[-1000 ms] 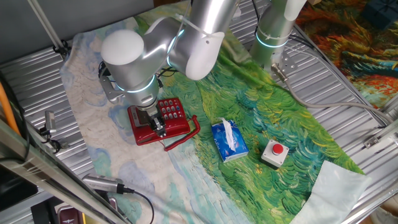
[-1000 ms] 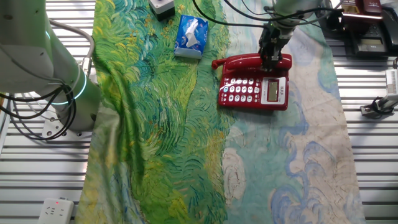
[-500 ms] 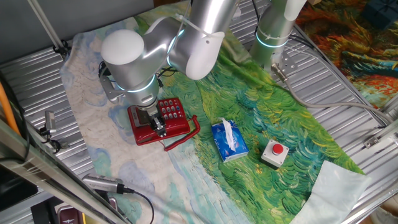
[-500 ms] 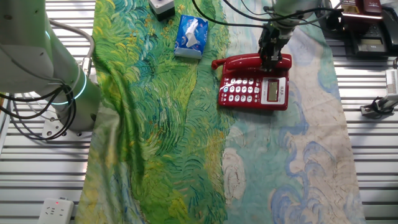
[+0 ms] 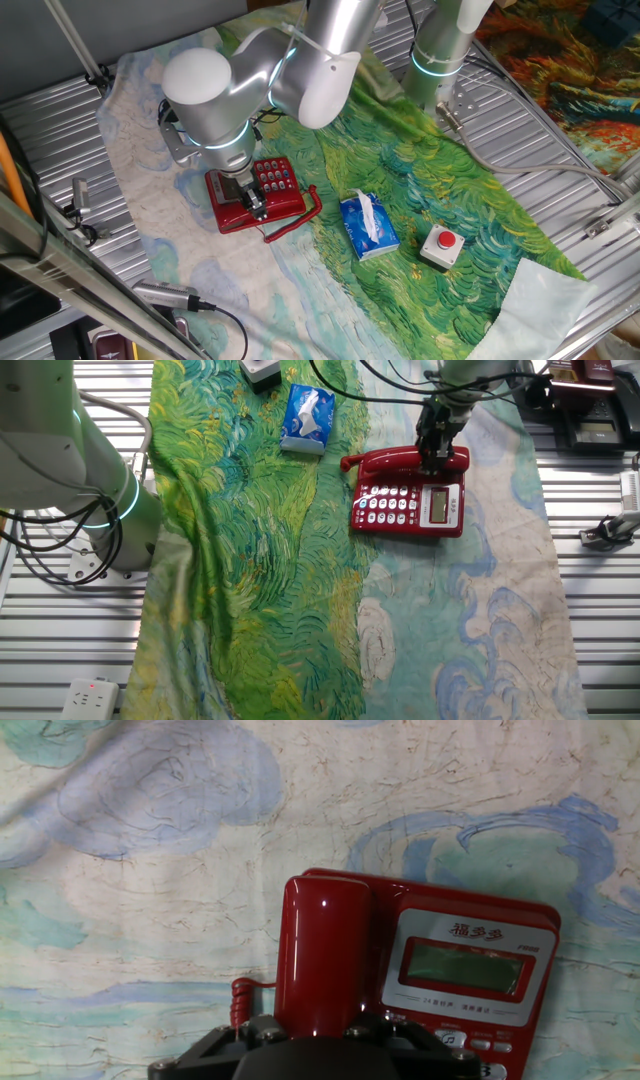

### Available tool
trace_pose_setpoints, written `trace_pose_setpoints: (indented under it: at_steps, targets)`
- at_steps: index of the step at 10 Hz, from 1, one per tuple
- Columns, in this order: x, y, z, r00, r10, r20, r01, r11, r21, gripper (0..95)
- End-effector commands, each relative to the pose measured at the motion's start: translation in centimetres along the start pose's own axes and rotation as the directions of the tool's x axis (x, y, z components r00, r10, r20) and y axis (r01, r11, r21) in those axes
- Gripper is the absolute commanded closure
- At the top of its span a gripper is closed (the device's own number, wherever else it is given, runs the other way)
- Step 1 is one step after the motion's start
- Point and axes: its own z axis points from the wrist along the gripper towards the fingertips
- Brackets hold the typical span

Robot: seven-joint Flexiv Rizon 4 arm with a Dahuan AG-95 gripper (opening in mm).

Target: Place the handset of the telephone on the corresponding phone cradle

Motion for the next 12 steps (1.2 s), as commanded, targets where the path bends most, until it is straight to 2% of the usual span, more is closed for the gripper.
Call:
trace_pose_setpoints:
  at_steps: [1, 4, 6, 12]
  targets:
    - [0.01, 0.0, -0.02, 1.0, 0.003, 0.001, -0.003, 1.0, -0.009, 95.0]
    - [0.01, 0.0, -0.02, 1.0, 0.001, 0.0, -0.001, 1.0, -0.028, 95.0]
    - [0.01, 0.0, -0.02, 1.0, 0.009, 0.011, -0.008, 0.999, -0.046, 95.0]
    - [0.01, 0.0, -0.02, 0.999, 0.032, 0.007, -0.032, 0.999, -0.04, 95.0]
